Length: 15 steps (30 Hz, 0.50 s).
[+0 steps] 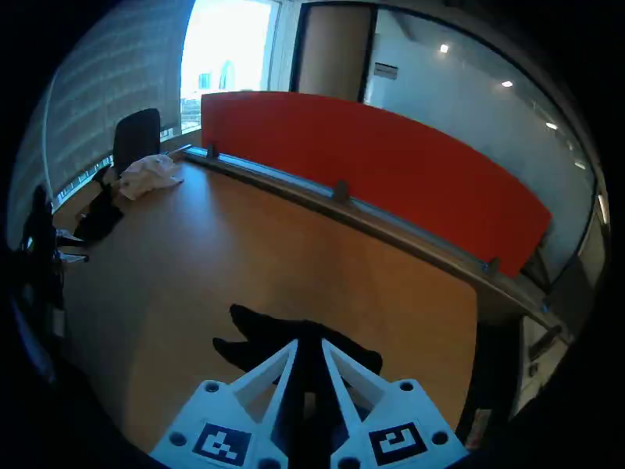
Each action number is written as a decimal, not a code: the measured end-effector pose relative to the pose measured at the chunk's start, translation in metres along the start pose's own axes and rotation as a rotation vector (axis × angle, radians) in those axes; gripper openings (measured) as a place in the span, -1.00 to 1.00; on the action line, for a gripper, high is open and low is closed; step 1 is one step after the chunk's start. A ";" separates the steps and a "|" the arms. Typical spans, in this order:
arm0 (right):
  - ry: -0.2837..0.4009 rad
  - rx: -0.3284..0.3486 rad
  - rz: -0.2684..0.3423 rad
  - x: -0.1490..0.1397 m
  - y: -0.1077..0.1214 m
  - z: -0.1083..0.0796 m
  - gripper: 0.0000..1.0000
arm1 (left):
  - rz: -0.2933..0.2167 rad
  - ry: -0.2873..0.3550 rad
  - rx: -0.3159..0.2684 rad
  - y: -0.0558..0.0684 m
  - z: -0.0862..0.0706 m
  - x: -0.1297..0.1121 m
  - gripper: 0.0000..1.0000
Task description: Fold towel
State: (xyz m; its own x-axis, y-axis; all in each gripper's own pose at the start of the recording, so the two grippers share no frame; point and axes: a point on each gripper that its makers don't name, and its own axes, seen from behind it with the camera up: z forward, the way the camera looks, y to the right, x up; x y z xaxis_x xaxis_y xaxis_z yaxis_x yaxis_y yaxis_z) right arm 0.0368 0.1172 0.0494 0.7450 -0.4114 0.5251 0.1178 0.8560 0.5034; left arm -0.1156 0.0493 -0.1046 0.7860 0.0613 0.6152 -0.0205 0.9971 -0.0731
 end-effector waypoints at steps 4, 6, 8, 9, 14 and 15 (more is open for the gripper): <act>-0.009 -0.016 0.010 -0.008 0.014 -0.004 -0.89 | 0.006 0.000 0.000 0.002 0.001 0.002 0.84; -0.013 -0.025 0.015 -0.012 0.021 -0.007 -0.89 | 0.009 0.000 0.000 0.003 0.001 0.003 0.85; -0.018 -0.032 0.021 -0.016 0.028 -0.009 -0.89 | 0.012 0.000 -0.001 0.005 0.001 0.003 0.85; -0.020 -0.035 0.023 -0.018 0.031 -0.010 -0.89 | 0.013 0.000 -0.001 0.005 0.001 0.004 0.85; -0.029 -0.052 0.034 -0.026 0.046 -0.014 -0.89 | 0.019 -0.001 -0.001 0.008 0.000 0.005 0.85; -0.030 -0.053 0.037 -0.027 0.048 -0.015 -0.89 | 0.021 -0.001 -0.001 0.009 0.000 0.005 0.85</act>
State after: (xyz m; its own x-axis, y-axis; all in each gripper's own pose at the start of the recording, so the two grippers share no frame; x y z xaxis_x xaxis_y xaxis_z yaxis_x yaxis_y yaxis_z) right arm 0.0319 0.1741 0.0493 0.7296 -0.3876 0.5634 0.1260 0.8860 0.4463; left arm -0.1119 0.0586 -0.1019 0.7847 0.0821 0.6144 -0.0363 0.9956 -0.0867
